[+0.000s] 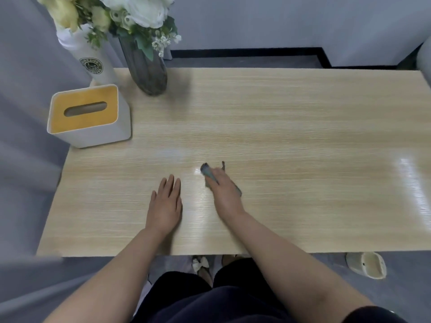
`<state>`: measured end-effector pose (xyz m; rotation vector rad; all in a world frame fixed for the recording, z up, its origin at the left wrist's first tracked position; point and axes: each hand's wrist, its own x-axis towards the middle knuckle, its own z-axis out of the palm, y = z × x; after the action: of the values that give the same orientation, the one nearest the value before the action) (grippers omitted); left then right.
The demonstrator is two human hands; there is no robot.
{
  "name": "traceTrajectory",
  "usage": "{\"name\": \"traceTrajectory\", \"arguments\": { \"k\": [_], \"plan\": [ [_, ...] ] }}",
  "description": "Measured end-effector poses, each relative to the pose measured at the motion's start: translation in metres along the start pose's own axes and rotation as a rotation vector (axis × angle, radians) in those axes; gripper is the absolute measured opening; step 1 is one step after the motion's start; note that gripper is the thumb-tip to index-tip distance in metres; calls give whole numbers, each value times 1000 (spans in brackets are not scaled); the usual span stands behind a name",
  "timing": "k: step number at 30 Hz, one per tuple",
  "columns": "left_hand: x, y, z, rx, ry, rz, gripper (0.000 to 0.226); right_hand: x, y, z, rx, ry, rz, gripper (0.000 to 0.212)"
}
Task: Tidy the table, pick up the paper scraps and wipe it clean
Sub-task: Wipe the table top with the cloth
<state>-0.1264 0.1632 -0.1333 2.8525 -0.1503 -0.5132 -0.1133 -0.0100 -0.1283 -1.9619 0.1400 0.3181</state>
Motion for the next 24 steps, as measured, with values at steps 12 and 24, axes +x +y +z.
{"name": "traceTrajectory", "arguments": {
  "k": [12, 24],
  "plan": [
    [-24, -10, 5, -28, 11, 43, 52, -22, 42, -88, -296, 219, 27, 39],
    [-32, -17, 8, -9, -15, 67, 52, -57, 2, 23, -691, 81, -142, 49]
  ]
}}
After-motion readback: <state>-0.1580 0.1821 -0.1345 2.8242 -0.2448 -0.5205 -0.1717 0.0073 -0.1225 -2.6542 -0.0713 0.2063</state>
